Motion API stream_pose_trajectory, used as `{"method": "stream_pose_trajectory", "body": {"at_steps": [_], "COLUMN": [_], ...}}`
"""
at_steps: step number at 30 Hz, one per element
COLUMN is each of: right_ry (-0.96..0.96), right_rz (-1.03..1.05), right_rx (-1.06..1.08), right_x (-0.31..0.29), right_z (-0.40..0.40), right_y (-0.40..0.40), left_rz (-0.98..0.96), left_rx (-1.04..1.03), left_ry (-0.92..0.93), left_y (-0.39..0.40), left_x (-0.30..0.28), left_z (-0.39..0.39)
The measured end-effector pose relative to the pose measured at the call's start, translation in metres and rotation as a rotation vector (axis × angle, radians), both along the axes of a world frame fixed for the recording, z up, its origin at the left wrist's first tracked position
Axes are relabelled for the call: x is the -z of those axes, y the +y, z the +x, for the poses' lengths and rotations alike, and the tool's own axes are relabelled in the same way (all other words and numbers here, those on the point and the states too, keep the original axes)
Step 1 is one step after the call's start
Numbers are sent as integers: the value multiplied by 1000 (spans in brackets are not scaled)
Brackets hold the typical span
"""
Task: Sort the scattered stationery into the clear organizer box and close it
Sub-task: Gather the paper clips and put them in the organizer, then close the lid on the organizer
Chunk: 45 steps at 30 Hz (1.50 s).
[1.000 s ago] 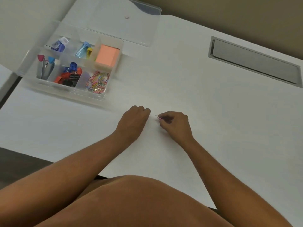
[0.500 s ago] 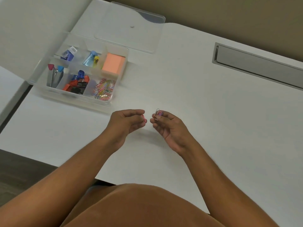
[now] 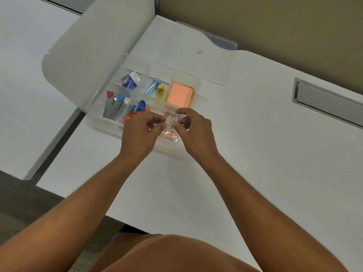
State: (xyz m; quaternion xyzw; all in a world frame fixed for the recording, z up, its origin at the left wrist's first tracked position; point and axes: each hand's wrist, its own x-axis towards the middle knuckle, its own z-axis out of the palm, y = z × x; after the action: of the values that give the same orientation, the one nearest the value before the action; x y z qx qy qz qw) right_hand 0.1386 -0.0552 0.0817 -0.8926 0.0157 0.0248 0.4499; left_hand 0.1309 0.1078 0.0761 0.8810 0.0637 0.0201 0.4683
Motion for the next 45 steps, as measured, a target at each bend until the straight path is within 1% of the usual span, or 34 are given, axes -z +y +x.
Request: {"method": "stream_pose_trajectory", "body": {"at_steps": [3,4,6,8,11,14,17,19,21,23,25,27,29,30,31,34,37,39,42,45], "right_ry": [-28,-26,-26,-26,-24,-63,-121,-134,-74,49,155,245,337,368,380,332,234,168,82,62], "right_rz": [-104,-112,-111,-74,11,-7,-34,-58,-110,-121,-86,-7,138,193,224,301,387,473,604,711], "right_rx": [-10,-2,40,100,202,267,327,377,410,454,518,586,664,692,713,789,871,914,926,900], "right_x": [5,7,9,10,8,7,11,15,20,24,29,34,39,41,44,52,51,48,35,13], "right_z": [9,10,13,16,23,37,66,95,126,157,184,207,224,230,233,238,232,222,208,201], "right_y": [10,12,17,19,19,13,-2,-16,-32,-46,-59,-69,-75,-76,-76,-80,-83,-83,-79,-73], "left_rz": [252,275,226,196,207,249,245,218,159,162,187,153,11,-59,-113,-193,-271,-300,-286,-199], "left_rx": [189,220,227,199,166,159,153,175,202,236,259,244,173,126,77,0,63,109,108,75], "left_ry": [-142,-192,-258,-285,-286,-303,-310,-281,-210,-155,-67,118,349,414,437,431,479,459,311,103], "left_y": [12,16,24,30,39,46,49,49,48,43,34,25,18,16,15,10,13,23,36,49], "left_x": [9,12,16,18,18,15,7,2,0,0,8,21,30,35,40,48,45,39,25,8], "left_z": [13,16,22,27,39,64,110,152,197,239,279,317,345,355,363,374,370,364,349,330]}}
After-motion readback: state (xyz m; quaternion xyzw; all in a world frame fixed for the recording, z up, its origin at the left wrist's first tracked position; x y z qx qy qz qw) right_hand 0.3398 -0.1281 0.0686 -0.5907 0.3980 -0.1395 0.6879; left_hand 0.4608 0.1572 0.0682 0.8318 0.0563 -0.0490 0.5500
